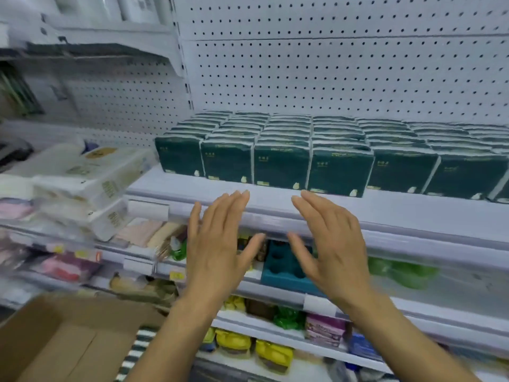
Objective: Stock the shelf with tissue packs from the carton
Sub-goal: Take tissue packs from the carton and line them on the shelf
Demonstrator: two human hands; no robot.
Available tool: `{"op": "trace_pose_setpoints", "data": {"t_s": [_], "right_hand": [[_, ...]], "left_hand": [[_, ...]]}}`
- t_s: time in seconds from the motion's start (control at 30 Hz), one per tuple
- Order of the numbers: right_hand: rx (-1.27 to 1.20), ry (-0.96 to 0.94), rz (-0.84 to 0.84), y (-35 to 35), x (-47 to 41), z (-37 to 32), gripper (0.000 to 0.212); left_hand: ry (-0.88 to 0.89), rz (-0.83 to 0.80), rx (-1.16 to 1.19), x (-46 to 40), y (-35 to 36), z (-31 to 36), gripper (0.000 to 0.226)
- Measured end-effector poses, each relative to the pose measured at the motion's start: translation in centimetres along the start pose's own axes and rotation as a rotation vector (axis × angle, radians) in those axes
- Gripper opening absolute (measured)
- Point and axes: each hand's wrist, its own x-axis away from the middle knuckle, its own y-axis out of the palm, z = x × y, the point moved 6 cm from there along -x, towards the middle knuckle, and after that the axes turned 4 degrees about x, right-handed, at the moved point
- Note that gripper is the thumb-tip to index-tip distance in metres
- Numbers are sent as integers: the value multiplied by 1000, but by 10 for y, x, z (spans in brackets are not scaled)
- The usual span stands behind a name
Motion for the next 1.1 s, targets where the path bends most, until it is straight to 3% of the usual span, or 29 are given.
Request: {"op": "trace_pose_setpoints", "data": {"t_s": [0.17, 0.5, 0.63, 0.8, 1.1], "right_hand": [[-201, -178, -86, 47, 16, -79, 50], [-374, -346, -514, 190, 52, -230, 40], [-418, -359, -655, 245, 69, -281, 40], [-481, -392, -918, 319, 107, -336, 37], [-561, -404, -1116, 408, 198, -423, 20]], "left_hand": [[-193, -25, -61, 77, -31, -47, 64], [-694, -388, -314, 235, -88, -197, 51], [-909, -536, -313, 296, -104, -259, 59], [-1062, -679, -286, 359, -103, -329, 61], [-1272, -845, -221, 465, -83, -430, 56]]}}
